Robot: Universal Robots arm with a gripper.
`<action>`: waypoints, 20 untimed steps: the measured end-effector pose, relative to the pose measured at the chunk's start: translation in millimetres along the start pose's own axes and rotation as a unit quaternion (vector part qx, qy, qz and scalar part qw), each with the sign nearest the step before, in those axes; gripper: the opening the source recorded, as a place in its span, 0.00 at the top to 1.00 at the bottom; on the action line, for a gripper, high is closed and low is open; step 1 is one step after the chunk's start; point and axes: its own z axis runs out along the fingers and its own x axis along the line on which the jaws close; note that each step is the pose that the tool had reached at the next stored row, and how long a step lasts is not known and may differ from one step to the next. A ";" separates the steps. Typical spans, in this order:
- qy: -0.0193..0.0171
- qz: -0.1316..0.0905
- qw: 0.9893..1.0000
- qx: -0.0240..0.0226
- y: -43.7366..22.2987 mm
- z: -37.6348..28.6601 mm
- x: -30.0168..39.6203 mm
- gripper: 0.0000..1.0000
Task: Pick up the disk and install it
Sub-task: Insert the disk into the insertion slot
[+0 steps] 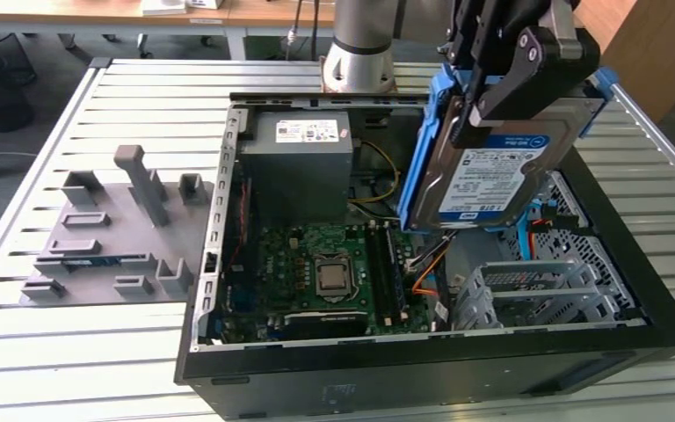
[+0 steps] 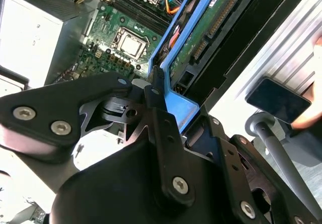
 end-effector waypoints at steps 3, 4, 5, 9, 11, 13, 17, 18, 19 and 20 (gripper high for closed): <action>0.000 0.000 1.000 0.000 0.0 -0.1 1.9 0.64; 0.000 0.000 1.000 0.000 0.0 -0.1 2.4 0.64; 0.000 0.000 1.000 0.000 0.0 -0.1 2.9 0.64; 0.001 0.000 1.000 0.000 -0.1 -0.2 7.6 0.64; 0.002 0.000 1.000 0.000 -0.2 -0.2 9.0 0.64; 0.002 0.000 1.000 0.000 -0.2 -0.2 13.0 0.64; 0.003 0.000 1.000 0.000 -0.3 -0.2 13.9 0.64; 0.003 0.000 1.000 0.000 -0.5 -0.2 13.9 0.64; 0.003 0.000 1.000 0.000 -1.1 -0.1 14.0 0.64; 0.003 0.000 1.000 0.000 -2.0 -0.1 14.0 0.64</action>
